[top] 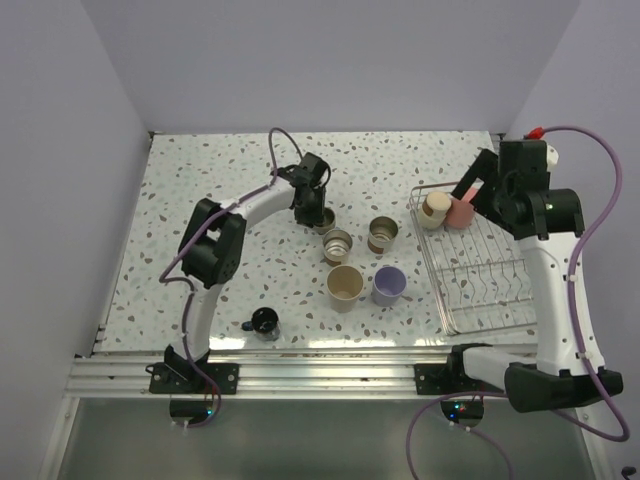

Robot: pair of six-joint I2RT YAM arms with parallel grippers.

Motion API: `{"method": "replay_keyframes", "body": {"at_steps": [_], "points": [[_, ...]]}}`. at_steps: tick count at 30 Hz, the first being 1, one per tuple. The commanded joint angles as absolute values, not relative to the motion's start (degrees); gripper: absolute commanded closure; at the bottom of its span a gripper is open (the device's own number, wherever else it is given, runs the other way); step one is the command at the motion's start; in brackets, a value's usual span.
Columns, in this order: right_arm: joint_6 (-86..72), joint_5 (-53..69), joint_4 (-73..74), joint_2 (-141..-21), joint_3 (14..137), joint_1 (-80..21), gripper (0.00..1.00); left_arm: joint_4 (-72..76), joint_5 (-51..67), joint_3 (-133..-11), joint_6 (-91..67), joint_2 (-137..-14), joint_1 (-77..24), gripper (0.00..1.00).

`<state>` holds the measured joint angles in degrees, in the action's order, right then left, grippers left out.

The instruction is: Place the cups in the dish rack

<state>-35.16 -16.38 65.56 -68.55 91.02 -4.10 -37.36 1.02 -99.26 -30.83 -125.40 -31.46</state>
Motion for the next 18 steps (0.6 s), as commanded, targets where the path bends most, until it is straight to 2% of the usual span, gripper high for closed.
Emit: {"method": "replay_keyframes", "body": {"at_steps": [1, 4, 6, 14, 17, 18], "points": [[-34.1, -14.3, 65.4, -67.5, 90.3, -4.1, 0.02, -37.2, 0.1, -102.7, -32.6, -126.3, -32.3, 0.78], [-34.1, -13.7, 65.2, -67.7, 90.4, -4.4, 0.02, -38.7, -1.4, -105.9, -33.1, -126.9, -32.2, 0.95], [-34.1, -13.2, 65.0, -68.0, 90.9, -4.5, 0.02, -40.0, -1.9, -108.4, -33.0, -127.3, -32.3, 1.0], [-35.5, -4.7, 60.1, -70.0, 93.3, -4.7, 0.02, -43.5, -1.8, -116.6, -32.7, -124.5, -30.7, 1.0], [-37.3, 7.4, 52.6, -70.9, 92.9, -4.7, 0.02, -40.1, 2.0, -115.6, -32.7, -120.6, -29.5, 1.0], [-39.8, 14.9, 50.1, -71.6, 91.9, -4.6, 0.02, -38.6, 3.3, -114.9, -32.6, -119.3, -29.0, 1.0]]}}
